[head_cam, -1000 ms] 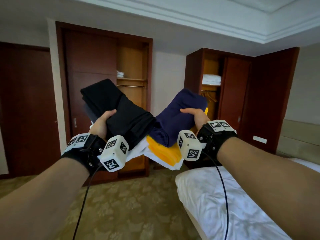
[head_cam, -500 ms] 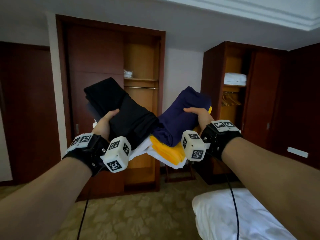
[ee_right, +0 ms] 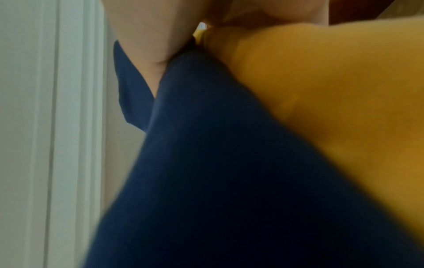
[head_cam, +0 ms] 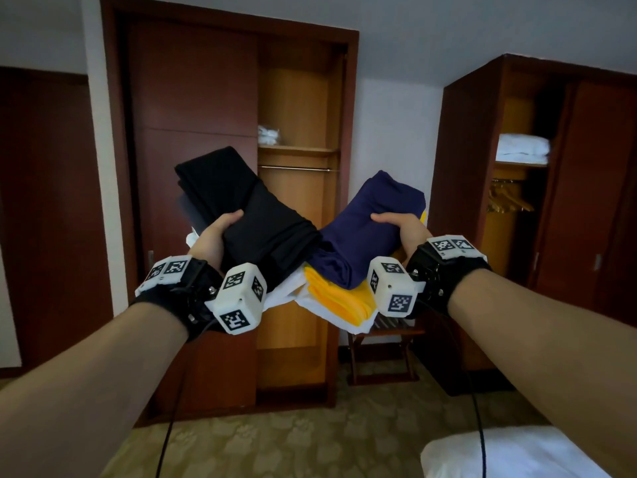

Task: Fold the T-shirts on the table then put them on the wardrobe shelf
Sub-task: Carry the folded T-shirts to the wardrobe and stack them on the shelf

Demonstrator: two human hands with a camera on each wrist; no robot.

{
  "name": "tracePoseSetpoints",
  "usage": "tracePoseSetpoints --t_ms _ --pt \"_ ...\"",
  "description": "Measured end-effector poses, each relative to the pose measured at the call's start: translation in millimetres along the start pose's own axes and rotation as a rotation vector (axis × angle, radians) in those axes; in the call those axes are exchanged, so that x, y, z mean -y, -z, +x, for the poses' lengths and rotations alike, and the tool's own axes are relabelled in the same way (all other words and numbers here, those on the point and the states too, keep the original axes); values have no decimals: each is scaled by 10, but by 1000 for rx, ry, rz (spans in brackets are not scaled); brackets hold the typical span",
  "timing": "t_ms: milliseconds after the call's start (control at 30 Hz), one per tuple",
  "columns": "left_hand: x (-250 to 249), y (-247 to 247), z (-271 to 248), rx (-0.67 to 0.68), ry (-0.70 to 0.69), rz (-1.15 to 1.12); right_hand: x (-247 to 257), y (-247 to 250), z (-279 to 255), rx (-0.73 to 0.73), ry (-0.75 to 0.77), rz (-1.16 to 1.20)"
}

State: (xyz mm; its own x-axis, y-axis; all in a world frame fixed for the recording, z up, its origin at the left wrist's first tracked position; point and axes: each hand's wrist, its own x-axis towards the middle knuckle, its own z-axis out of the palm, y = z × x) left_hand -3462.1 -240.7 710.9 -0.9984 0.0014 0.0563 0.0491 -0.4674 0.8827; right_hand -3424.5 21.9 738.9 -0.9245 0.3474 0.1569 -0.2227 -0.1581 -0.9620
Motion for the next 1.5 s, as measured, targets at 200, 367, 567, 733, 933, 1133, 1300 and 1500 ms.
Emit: tracePoseSetpoints --t_ms 200,367,567,733,933,1133,1300,1500 --pt "-71 56 1444 50 -8 8 -233 -614 1337 26 17 -35" --pt "-139 -41 2664 17 -26 4 -291 -931 2456 8 45 -48" --pt "-14 -178 3972 47 -13 19 -530 -1163 3713 -47 57 -52" --pt "194 -382 5095 54 -59 23 -754 -1286 4843 -18 87 -18" --pt "297 -736 6438 60 -133 15 -835 -1421 6277 0 115 -22" --pt "108 -1074 7676 191 -187 51 -735 -1715 7582 107 208 -4" --pt "-244 -1269 8729 176 -299 129 -626 -2017 8594 145 271 1" --pt "-866 -1648 9910 250 -463 218 -273 -2483 9782 150 457 12"
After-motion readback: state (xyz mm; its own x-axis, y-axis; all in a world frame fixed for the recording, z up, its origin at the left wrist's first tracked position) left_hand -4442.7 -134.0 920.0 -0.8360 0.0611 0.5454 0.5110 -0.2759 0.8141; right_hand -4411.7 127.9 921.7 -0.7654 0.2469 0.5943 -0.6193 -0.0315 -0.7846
